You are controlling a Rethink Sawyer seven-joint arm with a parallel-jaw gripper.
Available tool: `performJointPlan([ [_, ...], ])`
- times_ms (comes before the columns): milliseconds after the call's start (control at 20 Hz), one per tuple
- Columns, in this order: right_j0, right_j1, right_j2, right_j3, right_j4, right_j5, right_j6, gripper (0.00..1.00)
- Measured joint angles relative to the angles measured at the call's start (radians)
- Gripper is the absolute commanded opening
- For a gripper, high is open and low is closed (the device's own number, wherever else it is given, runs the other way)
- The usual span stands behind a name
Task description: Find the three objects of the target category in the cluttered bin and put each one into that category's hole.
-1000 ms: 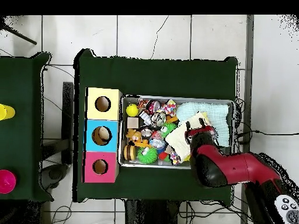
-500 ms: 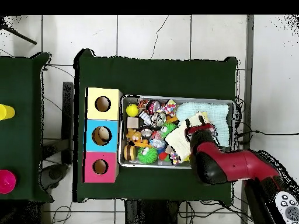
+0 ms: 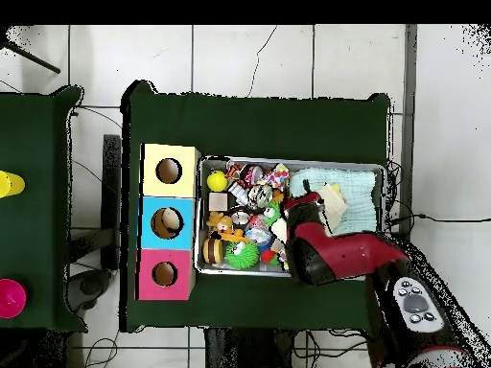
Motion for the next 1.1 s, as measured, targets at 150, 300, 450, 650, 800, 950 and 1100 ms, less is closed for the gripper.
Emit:
performJointPlan([
  [150, 0.077, 0.056, -0.078, -0.030, 0.049, -0.060, 0.000, 1.00],
  [300, 0.123, 0.096, -0.127, -0.049, 0.069, -0.083, 0.000, 1.00],
  [450, 0.122, 0.107, -0.134, -0.052, 0.066, -0.081, 0.000, 1.00],
  [650, 0.079, 0.084, -0.126, -0.049, 0.044, -0.054, 0.000, 1.00],
  [800, 0.030, 0.036, -0.100, -0.032, 0.032, -0.003, 0.000, 1.00],
  [950, -0.057, -0.057, -0.053, 0.013, 0.027, 0.103, 0.000, 0.00],
  [1100, -0.092, -0.099, -0.034, 0.033, 0.026, 0.152, 0.000, 0.00],
])
